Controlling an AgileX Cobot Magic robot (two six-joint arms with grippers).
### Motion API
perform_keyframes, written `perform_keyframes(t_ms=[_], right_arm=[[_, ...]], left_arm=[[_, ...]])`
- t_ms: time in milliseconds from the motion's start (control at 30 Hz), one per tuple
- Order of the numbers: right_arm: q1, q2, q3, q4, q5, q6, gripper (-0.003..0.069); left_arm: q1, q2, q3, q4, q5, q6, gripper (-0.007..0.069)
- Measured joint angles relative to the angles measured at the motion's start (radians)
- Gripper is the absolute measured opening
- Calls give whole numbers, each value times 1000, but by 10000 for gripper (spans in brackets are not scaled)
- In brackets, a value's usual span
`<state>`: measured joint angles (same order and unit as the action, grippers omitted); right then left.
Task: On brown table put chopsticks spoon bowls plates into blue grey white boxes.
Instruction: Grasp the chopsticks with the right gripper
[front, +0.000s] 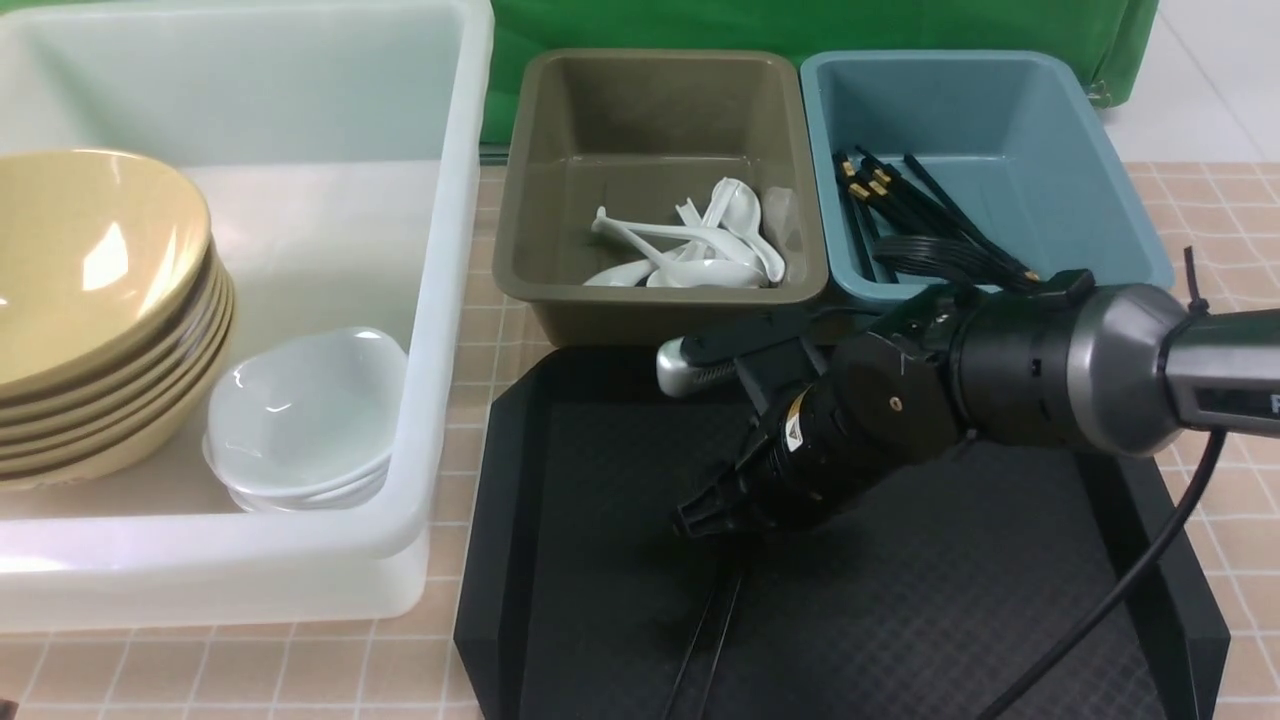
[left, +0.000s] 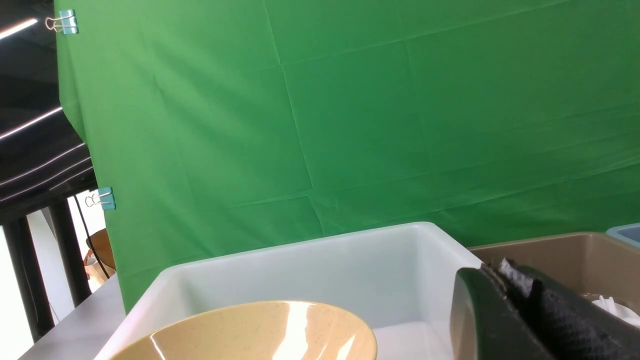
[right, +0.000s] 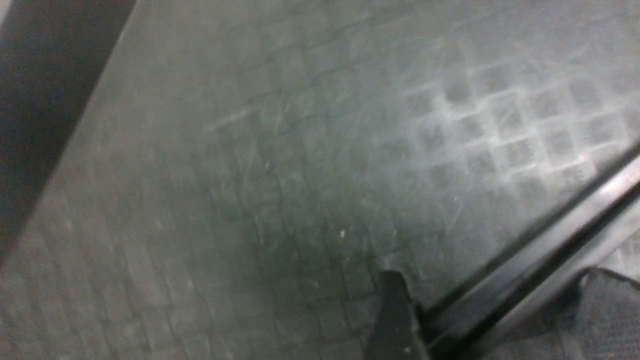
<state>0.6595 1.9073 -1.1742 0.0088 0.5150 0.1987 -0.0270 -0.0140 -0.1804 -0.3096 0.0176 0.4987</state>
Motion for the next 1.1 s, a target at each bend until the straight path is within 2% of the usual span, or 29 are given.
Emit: perform_keyframes(t_ms=[67,133,233,267,300,333,367,400,467,667,900,1100], right_arm=[[2,5,-22,-76,78,-31,471],[0,7,-37,-102,130,-57,437],[-1,9,-52,-129,181,-121,332],[-1,9,-52,-131,181,-121,322],[-1,9,-57,-142,204,-147,230],[-1,9,-57,-142,207,-149,219],[-1,6,-58,-145,220,-154,144],[-1,5,-58,-142,222,-162,98],[0,5,-59,-137,234,-191,50],[1,-38,-42,-132,323,-231,35],[1,-169,-39,-129,253,-236,35],[1,-135,-39,-129,242,-166,50]], left_arm=[[0,0,0,0,0,-1,-7],[0,0,0,0,0,-2,-7],[0,0,0,0,0,-3,-7],[0,0,0,0,0,-3,-7],[0,0,0,0,0,-4,-7],[0,0,0,0,0,-4,-7],[0,0,0,0,0,-4,-7],[0,0,0,0,0,-4,-7],[0,0,0,0,0,-4,-7],[0,0,0,0,0,-2,-7],[0,0,0,0,0,-3,-7],[0,0,0,0,-1,-3,-7]])
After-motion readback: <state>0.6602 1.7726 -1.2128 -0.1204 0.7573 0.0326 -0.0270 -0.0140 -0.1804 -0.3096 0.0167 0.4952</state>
